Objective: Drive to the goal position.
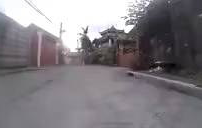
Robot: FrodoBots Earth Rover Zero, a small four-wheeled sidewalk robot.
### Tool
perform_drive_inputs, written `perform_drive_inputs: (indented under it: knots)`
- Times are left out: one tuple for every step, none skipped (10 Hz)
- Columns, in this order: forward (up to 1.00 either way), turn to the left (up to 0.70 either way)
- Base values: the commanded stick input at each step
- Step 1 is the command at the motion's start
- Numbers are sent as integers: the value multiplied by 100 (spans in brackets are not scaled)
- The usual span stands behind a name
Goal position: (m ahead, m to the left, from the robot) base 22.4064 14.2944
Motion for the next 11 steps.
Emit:
perform_drive_inputs:
  knots:
    - [100,0]
    - [100,0]
    - [100,0]
    - [100,0]
    - [100,0]
    - [100,0]
    - [100,0]
    - [100,0]
    - [100,0]
    - [100,0]
    - [100,0]
